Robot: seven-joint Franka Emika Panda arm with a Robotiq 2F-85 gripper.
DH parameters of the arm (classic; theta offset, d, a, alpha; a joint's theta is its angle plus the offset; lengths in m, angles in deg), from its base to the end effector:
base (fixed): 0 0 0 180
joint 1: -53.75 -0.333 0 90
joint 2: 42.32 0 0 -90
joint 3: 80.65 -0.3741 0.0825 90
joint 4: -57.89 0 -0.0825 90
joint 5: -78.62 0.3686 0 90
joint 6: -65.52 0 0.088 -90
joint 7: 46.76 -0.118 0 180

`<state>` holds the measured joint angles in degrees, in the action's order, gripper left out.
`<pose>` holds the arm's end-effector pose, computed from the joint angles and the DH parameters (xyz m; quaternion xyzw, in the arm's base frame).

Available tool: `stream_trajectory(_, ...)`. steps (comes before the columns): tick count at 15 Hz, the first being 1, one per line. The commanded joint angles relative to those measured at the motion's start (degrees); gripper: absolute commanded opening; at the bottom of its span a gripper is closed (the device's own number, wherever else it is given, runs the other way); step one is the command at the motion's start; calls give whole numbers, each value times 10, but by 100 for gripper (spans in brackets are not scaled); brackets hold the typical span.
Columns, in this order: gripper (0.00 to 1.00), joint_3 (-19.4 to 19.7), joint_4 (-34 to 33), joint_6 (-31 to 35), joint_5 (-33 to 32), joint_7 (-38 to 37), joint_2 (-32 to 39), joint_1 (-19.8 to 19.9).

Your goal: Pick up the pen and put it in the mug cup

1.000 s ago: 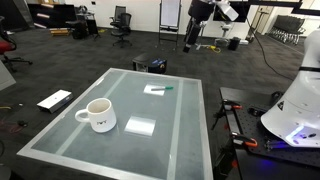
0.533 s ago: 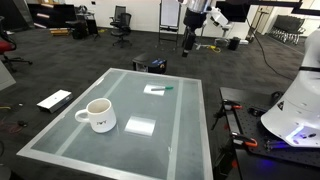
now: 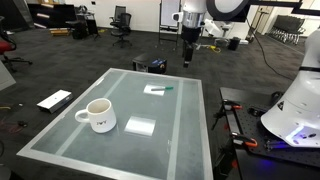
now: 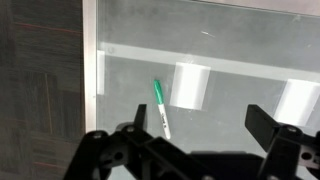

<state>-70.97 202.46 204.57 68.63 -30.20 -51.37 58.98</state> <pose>0.4198 -0.1145 0.3970 0.9954 0.0790 0.0169 0.0523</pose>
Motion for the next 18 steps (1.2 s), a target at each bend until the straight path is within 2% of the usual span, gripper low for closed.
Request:
stream_trajectory(1,100,-6,-2,-1,1,1,3,6)
stream_trajectory(4,100,-6,-4,-1,1,1,4,6)
stream_trajectory(10,100,-4,-41,21,7,26,82,6)
stream_trajectory(13,100,-5,-54,57,-7,49,122,10)
stream_trajectory(18,100,-10,-65,135,10,117,177,27)
